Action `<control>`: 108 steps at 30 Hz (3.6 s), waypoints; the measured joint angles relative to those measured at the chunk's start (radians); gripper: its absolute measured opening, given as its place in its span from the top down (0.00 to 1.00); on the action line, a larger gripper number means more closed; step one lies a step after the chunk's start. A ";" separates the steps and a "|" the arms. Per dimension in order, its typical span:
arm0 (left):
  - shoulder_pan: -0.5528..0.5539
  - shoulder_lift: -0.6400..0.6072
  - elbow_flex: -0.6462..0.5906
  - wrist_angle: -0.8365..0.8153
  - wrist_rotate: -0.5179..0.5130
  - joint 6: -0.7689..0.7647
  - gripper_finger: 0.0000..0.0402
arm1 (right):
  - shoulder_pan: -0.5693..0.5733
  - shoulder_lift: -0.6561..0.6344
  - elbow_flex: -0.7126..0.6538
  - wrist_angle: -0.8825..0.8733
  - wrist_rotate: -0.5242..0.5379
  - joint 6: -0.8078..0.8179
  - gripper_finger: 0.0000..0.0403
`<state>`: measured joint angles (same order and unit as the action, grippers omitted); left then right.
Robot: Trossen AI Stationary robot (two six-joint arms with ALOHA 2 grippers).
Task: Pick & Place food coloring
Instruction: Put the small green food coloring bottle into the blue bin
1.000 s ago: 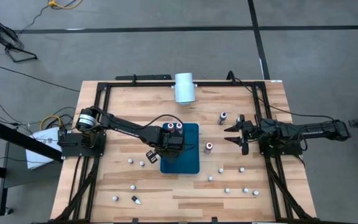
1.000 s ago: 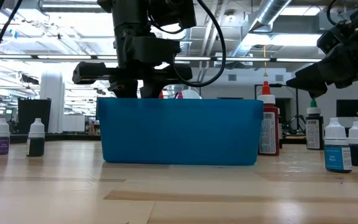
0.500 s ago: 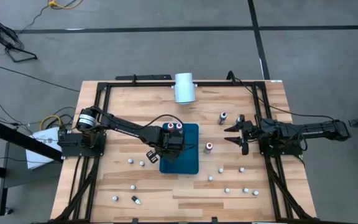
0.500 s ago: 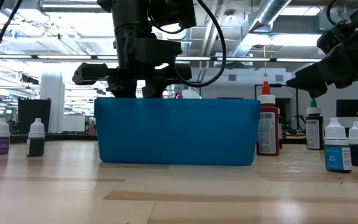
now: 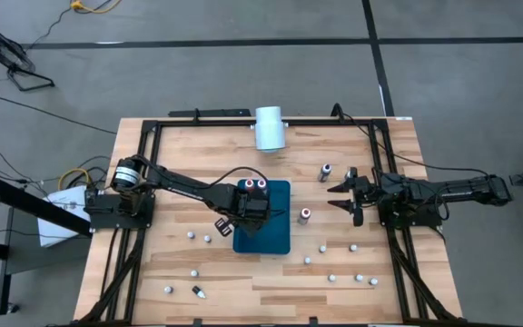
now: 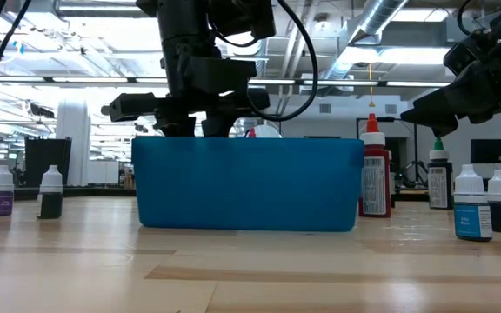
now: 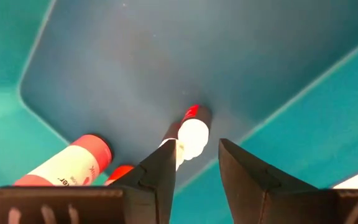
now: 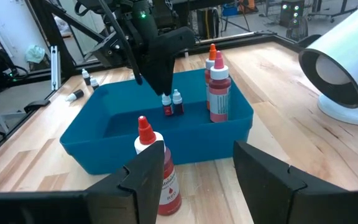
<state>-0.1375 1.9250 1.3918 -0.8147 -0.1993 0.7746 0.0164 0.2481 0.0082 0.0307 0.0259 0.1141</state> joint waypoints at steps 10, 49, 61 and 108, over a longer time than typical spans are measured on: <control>-0.009 -0.066 -0.001 0.024 0.010 -0.002 0.72 | 0.000 0.000 0.000 0.000 0.000 0.000 0.54; -0.259 -0.365 -0.284 -0.107 0.106 -0.713 0.72 | 0.000 0.000 0.000 0.000 0.000 0.000 0.54; -0.302 -0.351 -0.284 -0.167 0.103 -0.824 0.72 | 0.000 0.000 0.000 0.000 0.000 0.000 0.54; -0.269 -0.353 -0.505 0.128 0.088 -0.850 0.87 | 0.000 0.000 0.000 0.000 0.000 0.000 0.54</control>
<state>-0.4069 1.5723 0.8864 -0.6869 -0.1116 -0.0749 0.0164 0.2483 0.0082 0.0307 0.0261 0.1141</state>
